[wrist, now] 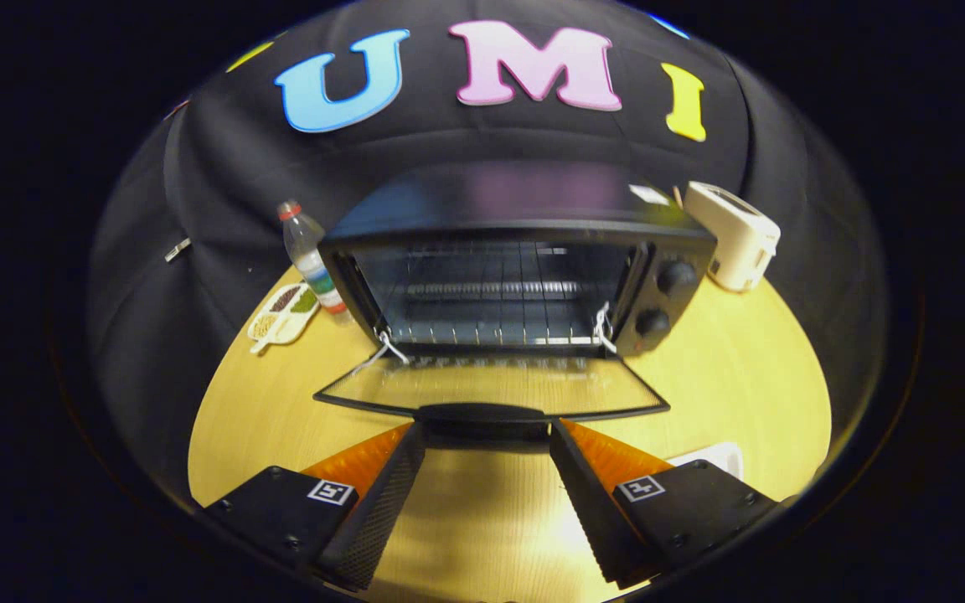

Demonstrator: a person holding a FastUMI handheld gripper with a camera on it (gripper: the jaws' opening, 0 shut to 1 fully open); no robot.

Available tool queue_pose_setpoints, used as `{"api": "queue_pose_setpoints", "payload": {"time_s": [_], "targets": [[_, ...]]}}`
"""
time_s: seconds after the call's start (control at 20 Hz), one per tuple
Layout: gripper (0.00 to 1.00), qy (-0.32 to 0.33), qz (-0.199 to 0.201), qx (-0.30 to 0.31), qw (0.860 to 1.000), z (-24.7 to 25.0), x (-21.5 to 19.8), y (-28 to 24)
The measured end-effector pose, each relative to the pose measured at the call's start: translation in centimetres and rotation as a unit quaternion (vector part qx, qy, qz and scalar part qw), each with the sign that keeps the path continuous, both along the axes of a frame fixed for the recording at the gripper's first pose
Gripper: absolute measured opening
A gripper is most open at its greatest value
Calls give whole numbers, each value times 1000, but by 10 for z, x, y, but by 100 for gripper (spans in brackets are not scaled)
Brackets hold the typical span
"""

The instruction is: Open the toaster oven, put the food inside, and close the toaster oven door.

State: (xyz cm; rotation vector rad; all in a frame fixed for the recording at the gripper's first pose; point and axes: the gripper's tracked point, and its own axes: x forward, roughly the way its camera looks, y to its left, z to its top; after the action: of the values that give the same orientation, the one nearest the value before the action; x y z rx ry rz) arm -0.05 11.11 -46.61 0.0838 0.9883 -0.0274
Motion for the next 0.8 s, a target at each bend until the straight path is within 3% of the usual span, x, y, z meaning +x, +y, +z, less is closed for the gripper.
{"api": "queue_pose_setpoints", "payload": {"time_s": [0.5, 0.8], "targets": [[99, 11, 21, 43, 999, 23, -19, -4], [98, -20, -40, 28, 999, 60, -24, -128]]}}
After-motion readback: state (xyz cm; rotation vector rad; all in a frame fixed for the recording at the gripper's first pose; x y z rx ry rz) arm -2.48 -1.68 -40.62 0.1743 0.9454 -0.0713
